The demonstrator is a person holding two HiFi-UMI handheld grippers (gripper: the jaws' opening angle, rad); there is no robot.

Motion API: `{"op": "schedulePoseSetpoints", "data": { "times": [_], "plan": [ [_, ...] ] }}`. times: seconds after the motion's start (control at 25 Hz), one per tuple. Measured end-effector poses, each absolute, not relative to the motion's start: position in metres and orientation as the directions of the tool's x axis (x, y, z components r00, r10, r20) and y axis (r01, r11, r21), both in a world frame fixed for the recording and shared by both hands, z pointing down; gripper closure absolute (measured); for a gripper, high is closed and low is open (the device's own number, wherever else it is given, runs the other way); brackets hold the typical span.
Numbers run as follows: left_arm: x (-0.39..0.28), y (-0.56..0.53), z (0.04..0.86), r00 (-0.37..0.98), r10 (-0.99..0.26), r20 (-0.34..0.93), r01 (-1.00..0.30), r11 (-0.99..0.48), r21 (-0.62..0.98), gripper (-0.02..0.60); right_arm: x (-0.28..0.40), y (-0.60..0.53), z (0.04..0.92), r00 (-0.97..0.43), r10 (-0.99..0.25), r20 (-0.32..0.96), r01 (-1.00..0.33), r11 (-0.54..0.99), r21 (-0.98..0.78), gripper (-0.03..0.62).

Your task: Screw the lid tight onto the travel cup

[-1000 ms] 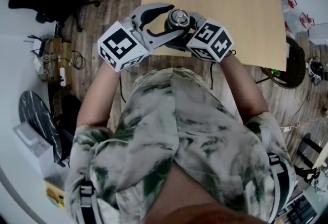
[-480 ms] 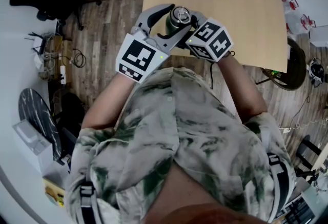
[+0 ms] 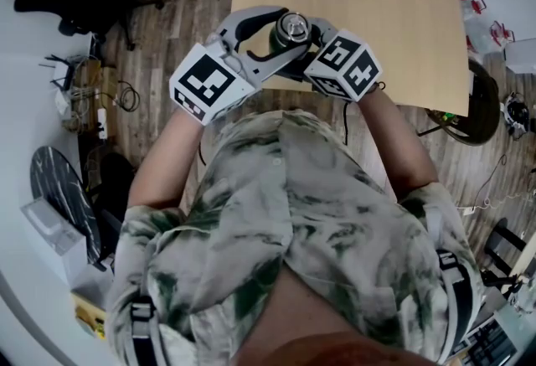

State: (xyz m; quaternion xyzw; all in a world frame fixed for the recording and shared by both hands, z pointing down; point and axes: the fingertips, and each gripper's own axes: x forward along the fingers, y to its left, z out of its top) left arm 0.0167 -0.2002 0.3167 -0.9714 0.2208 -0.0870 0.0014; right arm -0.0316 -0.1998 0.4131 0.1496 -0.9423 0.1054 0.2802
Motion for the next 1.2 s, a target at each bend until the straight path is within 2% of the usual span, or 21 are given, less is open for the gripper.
{"op": "schedulePoseSetpoints", "data": {
  "times": [0.24,0.4,0.8,1.2],
  "plan": [
    [0.016,-0.188,0.314,0.957,-0.248,0.149,-0.248,-0.969,-0.018,0.333,-0.033,-0.186,0.41,-0.818,-0.159,0.552,-0.267,0.956,-0.12,0.195],
    [0.015,-0.187,0.315,0.966,-0.207,0.152,-0.207,-0.978,-0.014,0.331,-0.034,-0.184,0.41,-0.822,-0.144,0.55,-0.255,0.958,-0.13,0.195],
    [0.016,-0.201,0.318,0.908,-0.375,0.186,-0.376,-0.926,-0.029,0.328,-0.027,-0.202,0.417,-0.8,-0.218,0.559,-0.351,0.925,-0.143,0.194],
    [0.018,-0.209,0.32,0.773,-0.601,0.201,-0.607,-0.794,-0.04,0.328,-0.03,-0.206,0.418,-0.778,-0.272,0.566,-0.41,0.903,-0.13,0.195]
  ]
}}
